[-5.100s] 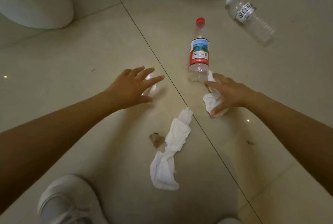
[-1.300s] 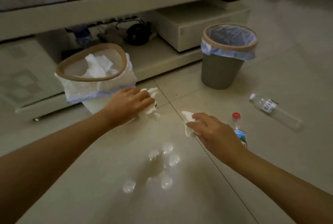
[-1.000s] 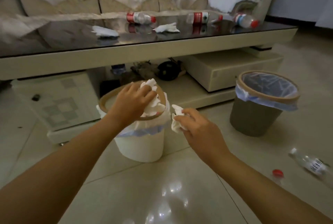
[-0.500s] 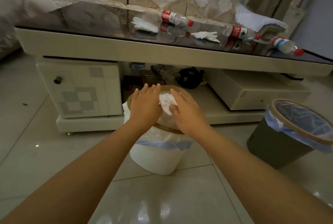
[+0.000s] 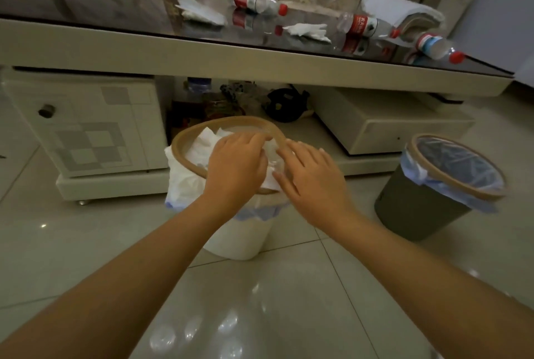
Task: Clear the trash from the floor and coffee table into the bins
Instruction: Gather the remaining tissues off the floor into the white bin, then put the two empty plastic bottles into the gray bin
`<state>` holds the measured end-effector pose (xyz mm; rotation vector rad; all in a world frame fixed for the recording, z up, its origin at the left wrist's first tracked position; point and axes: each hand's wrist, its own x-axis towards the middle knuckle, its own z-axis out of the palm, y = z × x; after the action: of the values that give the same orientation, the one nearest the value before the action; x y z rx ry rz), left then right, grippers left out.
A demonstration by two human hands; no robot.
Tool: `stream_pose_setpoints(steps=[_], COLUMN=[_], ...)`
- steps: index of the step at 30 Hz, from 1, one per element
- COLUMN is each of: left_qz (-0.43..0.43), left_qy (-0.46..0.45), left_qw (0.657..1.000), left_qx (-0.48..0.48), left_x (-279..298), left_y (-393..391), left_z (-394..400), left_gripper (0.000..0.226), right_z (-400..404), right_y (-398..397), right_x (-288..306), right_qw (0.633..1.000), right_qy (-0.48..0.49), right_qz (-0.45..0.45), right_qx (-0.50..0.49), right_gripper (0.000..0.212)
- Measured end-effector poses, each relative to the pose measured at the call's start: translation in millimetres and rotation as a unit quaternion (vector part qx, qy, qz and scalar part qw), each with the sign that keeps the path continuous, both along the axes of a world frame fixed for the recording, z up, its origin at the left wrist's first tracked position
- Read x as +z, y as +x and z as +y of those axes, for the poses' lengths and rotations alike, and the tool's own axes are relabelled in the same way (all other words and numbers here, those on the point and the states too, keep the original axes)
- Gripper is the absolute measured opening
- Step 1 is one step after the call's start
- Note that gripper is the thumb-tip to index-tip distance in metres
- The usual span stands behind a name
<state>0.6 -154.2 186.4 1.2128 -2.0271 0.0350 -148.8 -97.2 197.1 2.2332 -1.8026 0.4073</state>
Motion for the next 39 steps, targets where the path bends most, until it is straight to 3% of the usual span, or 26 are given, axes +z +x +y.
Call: stream_pose_setpoints(steps=[8, 16, 22, 31, 39], left_qz=[-0.129, -0.194, -0.287, -0.307, -0.287], left_qy=[-0.009, 0.14, 0.183, 0.4, 0.379], left_qw=[0.989, 0.966, 0.928, 0.861, 0.878], left_qx=[-0.068, -0.101, -0.15, -0.069, -0.055], left_x=[-36.9, -111.1, -164.1, -212.4, -203.9], left_y=[-118.5, -266.6, -367.3, -415.2, -443.5], left_z=[53.0, 132.8, 212.7, 256.6, 244.9], left_gripper=[0.038, 0.06, 0.074, 0.097, 0.097], right_z=[86.4, 178.5, 218.2, 224.4, 228.3], right_y=[-150.2, -309.2, -391.4, -479.0, -519.7], right_x=[-40.7, -86.6, -131.6, -190.7, -220.1], right_qw=[0.993, 0.975, 0.964, 0.944, 0.913], right_qy=[0.074, 0.171, 0.217, 0.26, 0.297], right_qz=[0.075, 0.087, 0.083, 0.121, 0.126], right_qx=[-0.05, -0.115, -0.131, -0.162, -0.248], right_gripper=[0.054, 0.06, 0.064, 0.071, 0.065])
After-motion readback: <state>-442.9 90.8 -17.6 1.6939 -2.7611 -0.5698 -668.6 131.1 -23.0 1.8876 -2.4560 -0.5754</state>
